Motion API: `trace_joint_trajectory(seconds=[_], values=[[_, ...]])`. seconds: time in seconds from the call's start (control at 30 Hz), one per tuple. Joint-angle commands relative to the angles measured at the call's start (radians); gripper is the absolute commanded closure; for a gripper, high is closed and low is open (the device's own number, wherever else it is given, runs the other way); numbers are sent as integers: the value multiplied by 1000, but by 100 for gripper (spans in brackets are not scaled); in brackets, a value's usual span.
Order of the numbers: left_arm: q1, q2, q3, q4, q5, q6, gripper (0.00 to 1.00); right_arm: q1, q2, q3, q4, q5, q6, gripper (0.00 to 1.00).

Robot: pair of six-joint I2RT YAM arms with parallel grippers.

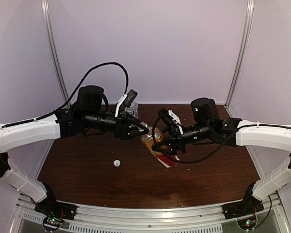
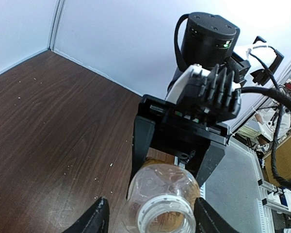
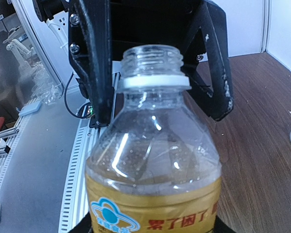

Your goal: Unscrew the bottle caps

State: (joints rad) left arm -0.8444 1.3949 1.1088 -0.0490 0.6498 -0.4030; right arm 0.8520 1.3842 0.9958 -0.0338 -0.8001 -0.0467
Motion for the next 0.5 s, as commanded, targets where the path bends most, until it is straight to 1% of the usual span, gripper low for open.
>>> trace_joint_trajectory(seconds=[0.0,0.13,0.3,0.4,0.43,0.47], values=[[-4,2,36,72,30,2,43,7,6,28,19,-19,-10,50],[-4,12,35,80,42,1,55,8,4,27,16,-19,-10,50],[-4,9,24,109,48,2,78,8,5,26,7,-2,-11,49],[-2,-9,12,113,20,6,93,9,4,24,-3,45,-10,42],[-2,-14,8,109,3,7,98,9,3,22,-6,57,-10,38],[-2,-21,5,102,-17,11,100,8,1,20,-8,67,-9,33]])
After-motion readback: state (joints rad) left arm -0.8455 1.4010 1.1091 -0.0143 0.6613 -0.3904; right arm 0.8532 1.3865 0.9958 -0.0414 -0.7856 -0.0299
